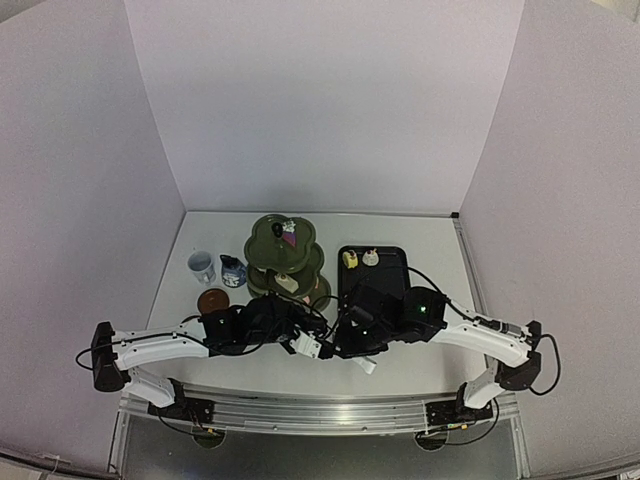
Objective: Serve the afternoon tea
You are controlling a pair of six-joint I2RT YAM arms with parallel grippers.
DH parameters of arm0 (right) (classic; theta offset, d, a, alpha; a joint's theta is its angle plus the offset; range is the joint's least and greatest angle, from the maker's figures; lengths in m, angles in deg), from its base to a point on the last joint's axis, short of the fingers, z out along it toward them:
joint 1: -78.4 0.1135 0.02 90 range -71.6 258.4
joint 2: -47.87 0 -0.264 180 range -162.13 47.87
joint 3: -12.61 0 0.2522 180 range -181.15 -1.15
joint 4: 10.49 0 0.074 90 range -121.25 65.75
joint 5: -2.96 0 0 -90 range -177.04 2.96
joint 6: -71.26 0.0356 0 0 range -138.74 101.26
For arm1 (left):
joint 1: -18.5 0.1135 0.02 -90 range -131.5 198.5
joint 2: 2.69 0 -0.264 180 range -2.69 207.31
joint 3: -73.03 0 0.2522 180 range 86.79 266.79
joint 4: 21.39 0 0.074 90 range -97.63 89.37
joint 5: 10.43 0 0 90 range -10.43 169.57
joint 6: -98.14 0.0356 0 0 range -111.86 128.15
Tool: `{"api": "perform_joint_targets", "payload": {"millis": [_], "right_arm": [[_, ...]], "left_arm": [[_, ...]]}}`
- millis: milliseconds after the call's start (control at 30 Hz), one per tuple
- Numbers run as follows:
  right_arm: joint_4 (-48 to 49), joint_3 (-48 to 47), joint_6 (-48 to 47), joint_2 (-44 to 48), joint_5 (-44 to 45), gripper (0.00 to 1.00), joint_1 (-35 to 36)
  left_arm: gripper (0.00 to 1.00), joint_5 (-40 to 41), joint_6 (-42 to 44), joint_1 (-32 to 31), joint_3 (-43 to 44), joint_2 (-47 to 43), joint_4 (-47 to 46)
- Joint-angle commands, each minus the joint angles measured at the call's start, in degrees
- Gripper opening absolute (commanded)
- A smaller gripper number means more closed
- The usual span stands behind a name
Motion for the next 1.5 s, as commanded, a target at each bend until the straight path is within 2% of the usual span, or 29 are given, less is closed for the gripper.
{"api": "perform_joint_targets", "payload": {"millis": [0, 267, 467, 633, 800, 900, 967, 1033, 1067, 1100, 1133, 1167, 1333, 1467], "right_arm": [[6.3, 3.3, 2.5, 3.3, 3.3, 0.38, 0.8], [9.7, 6.9, 2.3, 4.7, 4.8, 0.42, 0.9], [9.9, 6.1, 0.5, 2.6, 3.6, 0.36, 0.8], [9.9, 6.8, -0.3, 3.4, 3.3, 0.20, 0.8], [9.9, 8.0, -0.6, 4.4, 2.1, 0.00, 0.9], [9.9, 8.7, -0.6, 5.4, 2.9, 0.00, 0.8], [9.8, 9.2, -0.6, 6.5, 3.9, 0.00, 0.8], [9.6, 10.0, -0.3, 7.9, 5.2, 0.00, 0.7], [9.2, 10.6, 0.2, 8.9, 5.8, 0.00, 0.5], [8.8, 11.2, 0.7, 9.9, 6.4, 0.00, 0.2], [8.0, 11.8, 1.2, 11.1, 7.1, 0.00, -0.3], [6.8, 12.4, 1.8, 12.2, 7.9, 0.00, -0.8], [0.2, 13.0, 3.4, 16.9, 10.9, 0.00, -4.0], [-3.9, 11.5, 1.5, 17.7, 10.3, 0.00, -11.4]], "left_arm": [[0.00, 2.3, -3.5, 0.3, 0.1, -2.2, -4.9], [0.00, 1.8, -3.2, 0.2, -0.1, -2.4, -7.1], [0.00, 1.8, -3.0, 0.2, 0.4, -2.5, -7.8], [0.00, 2.0, -3.0, 0.2, -0.1, -3.1, -7.8], [0.00, 2.2, -3.1, 0.2, -0.5, -3.4, -8.5], [0.00, 2.2, -3.0, 0.2, -0.7, -3.5, -8.4], [0.23, 2.1, -2.9, 0.2, -1.0, -3.6, -8.1], [0.59, 2.0, -2.4, 0.2, -1.9, -4.2, -8.5], [0.74, 2.0, -2.3, 0.2, -2.3, -4.6, -8.7], [0.87, 2.0, -2.2, 0.3, -2.6, -5.0, -8.9], [0.96, 2.3, -2.2, 0.3, -2.7, -5.5, -8.6], [0.99, 2.7, -2.4, 0.3, -2.7, -6.0, -8.3], [1.00, 3.6, -6.1, 0.4, -1.6, -9.3, -4.8], [1.00, 3.8, -10.0, 0.7, -1.1, -11.4, -1.3]]}}
